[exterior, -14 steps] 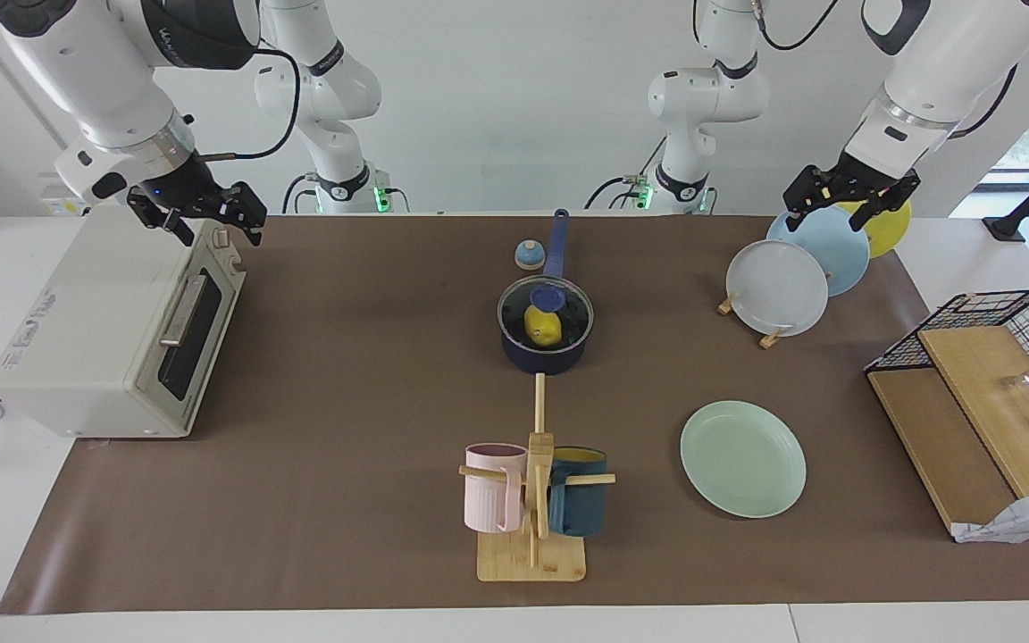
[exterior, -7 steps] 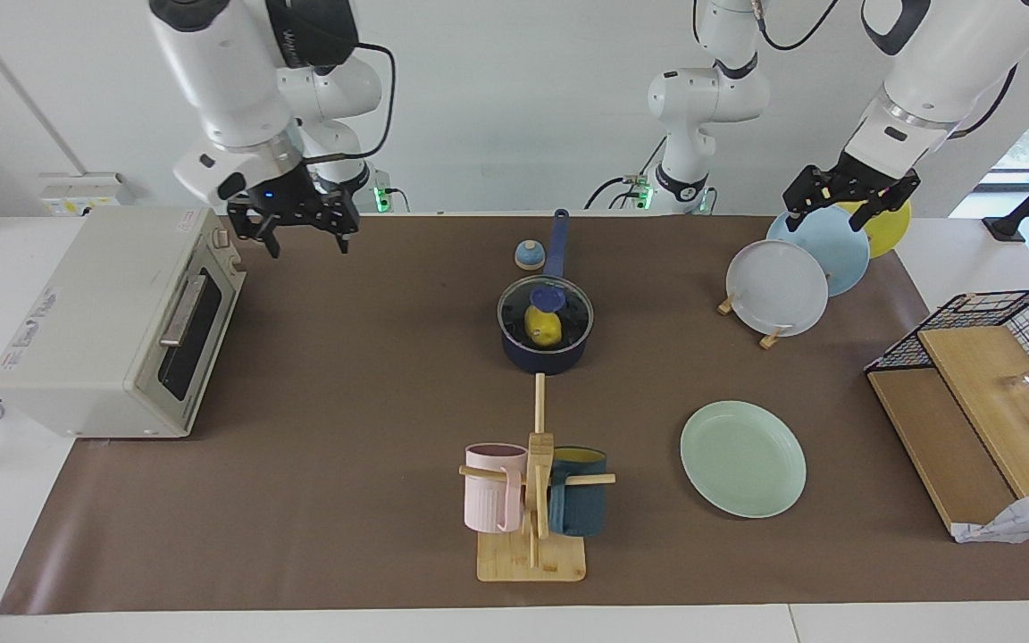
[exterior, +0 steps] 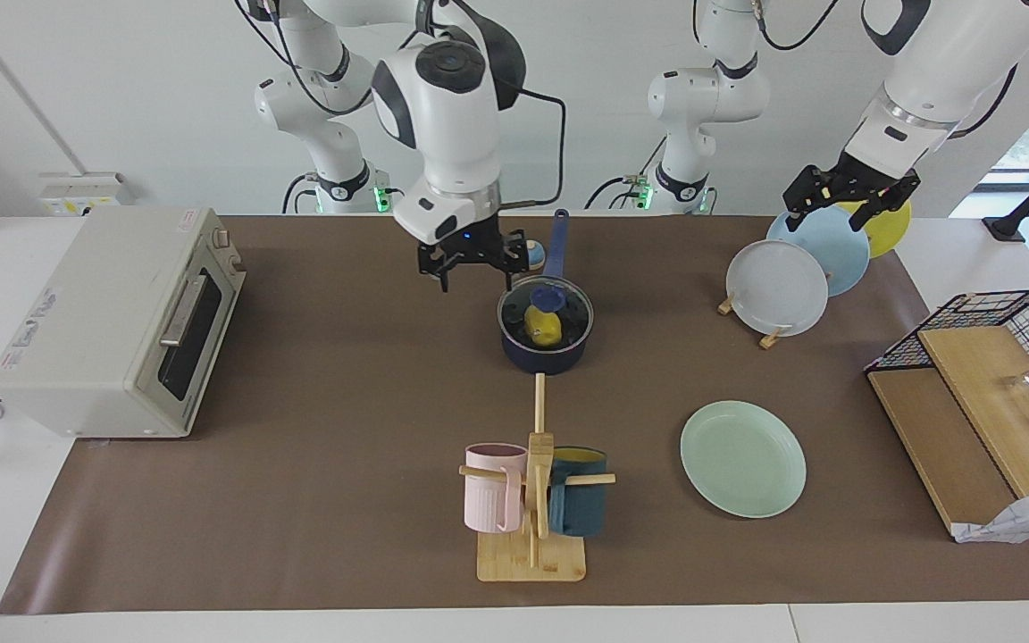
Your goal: Transfer potato from pot to plate
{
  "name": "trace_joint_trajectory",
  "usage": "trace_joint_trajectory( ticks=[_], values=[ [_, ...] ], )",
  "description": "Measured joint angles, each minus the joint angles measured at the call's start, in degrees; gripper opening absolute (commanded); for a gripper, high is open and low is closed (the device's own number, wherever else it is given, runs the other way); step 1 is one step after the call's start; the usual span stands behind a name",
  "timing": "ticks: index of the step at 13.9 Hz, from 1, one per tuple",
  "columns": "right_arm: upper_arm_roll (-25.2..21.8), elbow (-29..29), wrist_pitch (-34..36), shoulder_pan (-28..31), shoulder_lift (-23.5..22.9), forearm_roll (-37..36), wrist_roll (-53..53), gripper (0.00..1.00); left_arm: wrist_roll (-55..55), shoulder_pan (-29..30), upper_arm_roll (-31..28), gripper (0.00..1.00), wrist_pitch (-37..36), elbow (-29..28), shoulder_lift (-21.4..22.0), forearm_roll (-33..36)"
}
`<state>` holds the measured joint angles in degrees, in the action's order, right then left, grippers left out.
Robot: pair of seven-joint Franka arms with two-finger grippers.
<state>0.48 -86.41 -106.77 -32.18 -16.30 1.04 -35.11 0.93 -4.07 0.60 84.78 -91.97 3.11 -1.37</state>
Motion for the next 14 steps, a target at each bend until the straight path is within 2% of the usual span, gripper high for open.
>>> trace_joint_trajectory(
  ticks=[6, 11, 14],
  values=[
    [0.0, 0.9, -5.0, -6.0, -6.9, -0.5, -6.9, 1.00, 0.0, 0.0, 0.0, 1.00, 0.0, 0.0, 0.0, 0.0],
    [-0.1, 0.7, -5.1, -8.0, -8.0, -0.5, -8.4, 1.00, 0.0, 0.0, 0.0, 1.00, 0.0, 0.0, 0.0, 0.0],
    [0.0, -1.3, -6.5, -8.8, -8.0, -0.5, -8.4, 1.00, 0.0, 0.0, 0.0, 1.00, 0.0, 0.0, 0.0, 0.0]
  ],
)
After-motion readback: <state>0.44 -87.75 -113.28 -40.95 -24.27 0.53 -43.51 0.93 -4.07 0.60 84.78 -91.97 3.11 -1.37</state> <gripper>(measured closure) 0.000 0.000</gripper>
